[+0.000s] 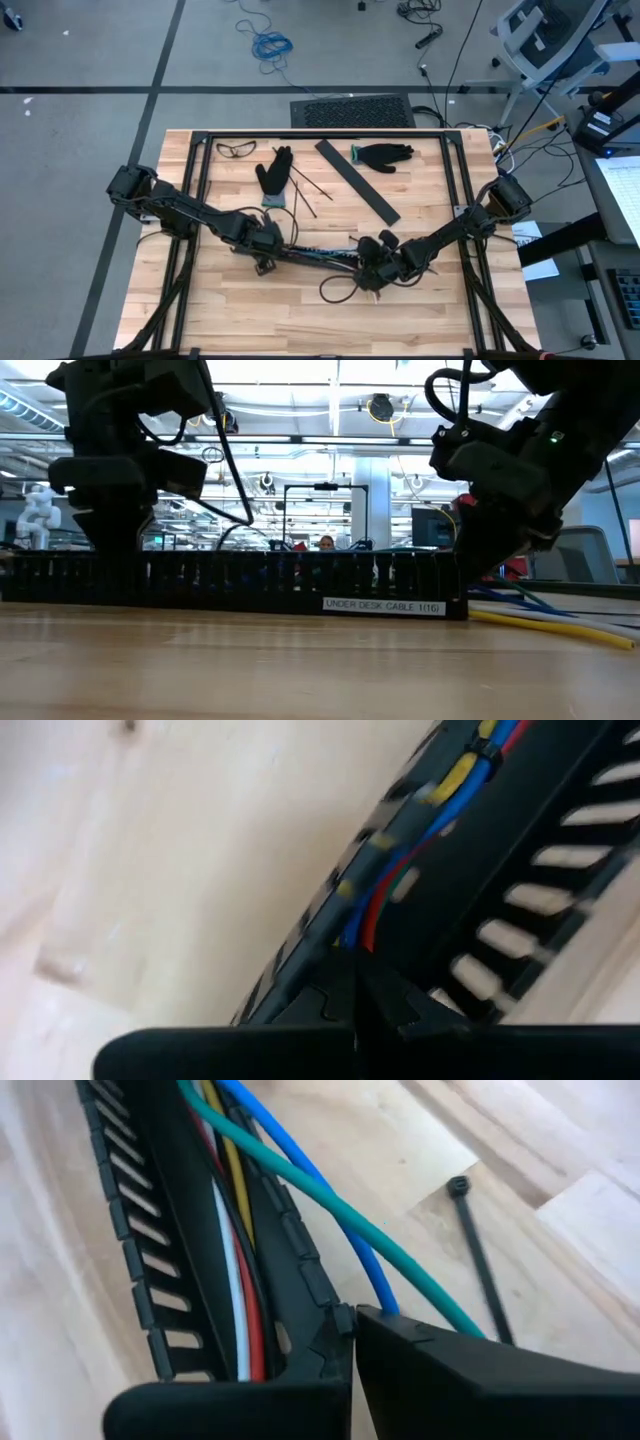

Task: Ziptie cables
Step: Put the ziptied cables in the black cable duct

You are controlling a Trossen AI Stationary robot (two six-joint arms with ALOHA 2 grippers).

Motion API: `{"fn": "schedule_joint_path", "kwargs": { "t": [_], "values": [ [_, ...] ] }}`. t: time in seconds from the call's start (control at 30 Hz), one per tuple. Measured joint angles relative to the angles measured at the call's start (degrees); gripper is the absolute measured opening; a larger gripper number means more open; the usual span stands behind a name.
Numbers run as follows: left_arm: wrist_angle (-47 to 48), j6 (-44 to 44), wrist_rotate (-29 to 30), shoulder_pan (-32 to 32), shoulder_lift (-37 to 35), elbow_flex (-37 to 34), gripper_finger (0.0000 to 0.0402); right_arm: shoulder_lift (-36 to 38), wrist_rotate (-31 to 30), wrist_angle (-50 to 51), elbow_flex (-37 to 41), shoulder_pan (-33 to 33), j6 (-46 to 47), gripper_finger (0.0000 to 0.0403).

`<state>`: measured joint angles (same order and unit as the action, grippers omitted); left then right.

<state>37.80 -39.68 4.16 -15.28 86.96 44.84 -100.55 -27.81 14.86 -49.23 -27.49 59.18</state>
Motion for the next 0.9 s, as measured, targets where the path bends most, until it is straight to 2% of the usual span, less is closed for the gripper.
{"fn": "schedule_joint_path", "kwargs": {
  "t": [0.4,0.63,0.9],
  "values": [
    [9.9,3.6,0.1,0.0,0.0,0.0,0.0,-0.1,3.9,0.3,0.0,-0.3,-3.6,0.0],
    [21.1,4.7,0.5,0.0,0.2,-0.4,0.0,-0.2,5.9,0.6,0.1,-0.4,-5.9,0.0],
    [20.1,7.1,1.3,0.0,0.2,-0.3,0.0,-0.2,6.2,0.6,0.3,-0.4,-6.4,0.0001]
  ]
}}
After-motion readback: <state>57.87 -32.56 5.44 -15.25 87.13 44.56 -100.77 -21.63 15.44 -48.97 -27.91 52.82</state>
